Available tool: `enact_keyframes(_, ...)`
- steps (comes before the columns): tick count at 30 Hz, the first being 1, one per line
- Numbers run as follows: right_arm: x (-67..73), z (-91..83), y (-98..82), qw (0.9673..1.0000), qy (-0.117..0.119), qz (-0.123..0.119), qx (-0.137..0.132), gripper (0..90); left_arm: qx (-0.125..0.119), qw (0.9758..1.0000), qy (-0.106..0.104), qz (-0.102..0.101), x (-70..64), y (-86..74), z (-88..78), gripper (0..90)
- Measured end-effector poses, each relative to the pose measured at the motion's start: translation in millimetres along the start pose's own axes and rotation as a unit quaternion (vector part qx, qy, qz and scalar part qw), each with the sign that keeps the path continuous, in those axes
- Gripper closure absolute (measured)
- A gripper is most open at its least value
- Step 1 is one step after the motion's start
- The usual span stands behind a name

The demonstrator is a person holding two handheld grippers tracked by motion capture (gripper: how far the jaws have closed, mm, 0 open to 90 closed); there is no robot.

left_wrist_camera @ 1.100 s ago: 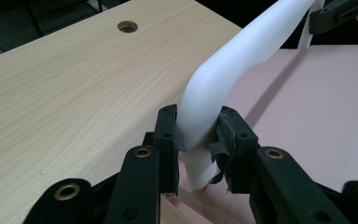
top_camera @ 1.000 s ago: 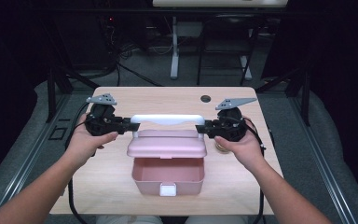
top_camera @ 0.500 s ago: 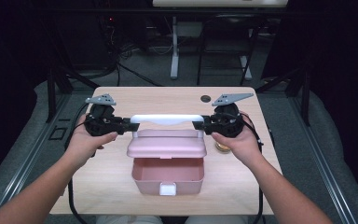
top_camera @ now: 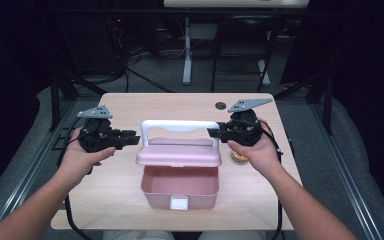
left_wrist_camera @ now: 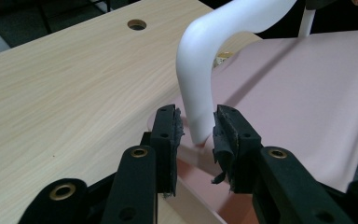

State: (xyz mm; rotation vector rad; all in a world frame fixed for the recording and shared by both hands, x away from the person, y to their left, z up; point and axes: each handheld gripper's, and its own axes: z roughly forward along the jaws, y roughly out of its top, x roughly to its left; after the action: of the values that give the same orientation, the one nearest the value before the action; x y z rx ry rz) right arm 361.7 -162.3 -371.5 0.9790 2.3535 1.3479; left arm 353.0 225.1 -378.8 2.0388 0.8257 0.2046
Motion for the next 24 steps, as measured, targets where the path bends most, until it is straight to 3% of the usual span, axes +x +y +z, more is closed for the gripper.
enact_keyframes(8, -0.6, 0.6, 1.1, 1.0, -0.002, 0.002, 0.0, 67.7, 0.006, 0.9999, -0.003, -0.008, 1.6, -21.4, -4.7, 73.9)
enact_keyframes(18, -1.0, 1.1, 2.0, 1.0, -0.004, 0.001, 0.0, 67.6, 0.015, 0.9997, -0.018, 0.003, -6.9, -42.6, 2.2, 81.5)
enact_keyframes(24, -0.7, 1.0, 1.8, 1.0, -0.004, 0.001, 0.001, 67.6, 0.03, 0.999, -0.03, 0.013, -14.5, -46.1, 12.1, 85.3)
